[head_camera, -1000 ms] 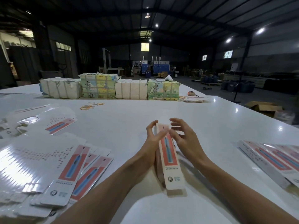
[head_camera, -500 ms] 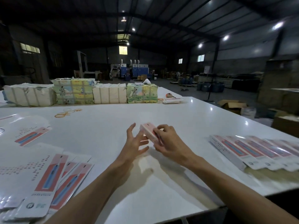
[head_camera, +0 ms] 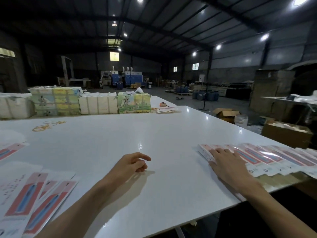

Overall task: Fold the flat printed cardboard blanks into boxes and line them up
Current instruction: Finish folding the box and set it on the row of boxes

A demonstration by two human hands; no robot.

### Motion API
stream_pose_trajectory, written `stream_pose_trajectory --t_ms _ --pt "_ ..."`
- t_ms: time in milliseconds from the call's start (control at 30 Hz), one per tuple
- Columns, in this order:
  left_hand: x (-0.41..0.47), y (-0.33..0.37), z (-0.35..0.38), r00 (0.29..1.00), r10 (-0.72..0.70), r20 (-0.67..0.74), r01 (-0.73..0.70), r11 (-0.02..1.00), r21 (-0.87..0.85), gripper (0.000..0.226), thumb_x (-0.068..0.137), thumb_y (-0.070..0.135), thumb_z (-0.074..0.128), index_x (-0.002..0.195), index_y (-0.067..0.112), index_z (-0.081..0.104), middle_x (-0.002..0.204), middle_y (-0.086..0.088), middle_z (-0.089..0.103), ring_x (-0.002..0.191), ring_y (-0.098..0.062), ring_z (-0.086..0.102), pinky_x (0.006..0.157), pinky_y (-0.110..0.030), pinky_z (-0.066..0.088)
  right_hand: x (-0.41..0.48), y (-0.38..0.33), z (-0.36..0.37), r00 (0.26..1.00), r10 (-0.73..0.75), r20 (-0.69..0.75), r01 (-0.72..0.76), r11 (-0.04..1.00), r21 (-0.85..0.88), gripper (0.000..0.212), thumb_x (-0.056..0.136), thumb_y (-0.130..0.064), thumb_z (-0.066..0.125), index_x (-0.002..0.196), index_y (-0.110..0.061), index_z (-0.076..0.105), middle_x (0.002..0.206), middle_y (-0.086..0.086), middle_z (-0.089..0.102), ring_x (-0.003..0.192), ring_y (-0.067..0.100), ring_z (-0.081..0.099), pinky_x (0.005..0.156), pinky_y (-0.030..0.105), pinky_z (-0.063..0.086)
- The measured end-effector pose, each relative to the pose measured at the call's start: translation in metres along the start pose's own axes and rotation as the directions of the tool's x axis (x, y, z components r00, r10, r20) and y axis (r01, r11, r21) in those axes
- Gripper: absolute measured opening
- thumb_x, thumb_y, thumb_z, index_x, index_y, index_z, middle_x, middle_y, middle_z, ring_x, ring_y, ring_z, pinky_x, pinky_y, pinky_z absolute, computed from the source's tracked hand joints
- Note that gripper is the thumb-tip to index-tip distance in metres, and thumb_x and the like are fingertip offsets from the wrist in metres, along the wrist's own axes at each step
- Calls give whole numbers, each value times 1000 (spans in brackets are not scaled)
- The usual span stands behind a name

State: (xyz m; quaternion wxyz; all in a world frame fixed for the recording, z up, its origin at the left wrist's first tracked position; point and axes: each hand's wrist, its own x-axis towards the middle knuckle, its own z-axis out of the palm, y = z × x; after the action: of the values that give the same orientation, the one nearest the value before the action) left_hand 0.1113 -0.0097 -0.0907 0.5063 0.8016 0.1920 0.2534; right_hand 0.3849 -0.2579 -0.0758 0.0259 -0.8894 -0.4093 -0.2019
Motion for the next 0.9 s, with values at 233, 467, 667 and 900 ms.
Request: stream_pose_trajectory --t_ms 233,467,667,900 --pt "-5 6 1 1000 6 4 -6 998 69 31 102 5 53 105 22 79 84 2 75 80 -10 68 82 -24 53 23 -58 -30 991 -86 -104 96 991 95 36 109 -43 46 136 -23 59 135 -3 62 120 18 61 109 37 47" --pt "-13 26 1 820 456 -347 -171 773 611 14 106 21 58 104 32 66 53 10 54 45 -11 54 52 -24 51 63 -194 -37 932 -298 -207 353 878 323 27 107 -35 47 98 -18 66 84 0 71 69 22 65 64 30 51" --pt "-13 43 -16 903 254 -346 106 649 753 17 105 35 53 118 31 63 65 7 59 60 -13 57 73 -35 57 58 -227 4 934 -318 -165 357 855 377 18 103 -30 42 102 -22 59 72 -2 62 68 27 60 60 35 43" --pt "-35 67 -92 878 -191 -438 478 374 795 23 99 15 54 117 11 68 112 -11 72 100 -32 71 94 -43 58 64 -218 10 957 -261 -130 284 735 616 21 102 -29 48 90 -25 65 69 -7 68 72 20 63 74 38 55"
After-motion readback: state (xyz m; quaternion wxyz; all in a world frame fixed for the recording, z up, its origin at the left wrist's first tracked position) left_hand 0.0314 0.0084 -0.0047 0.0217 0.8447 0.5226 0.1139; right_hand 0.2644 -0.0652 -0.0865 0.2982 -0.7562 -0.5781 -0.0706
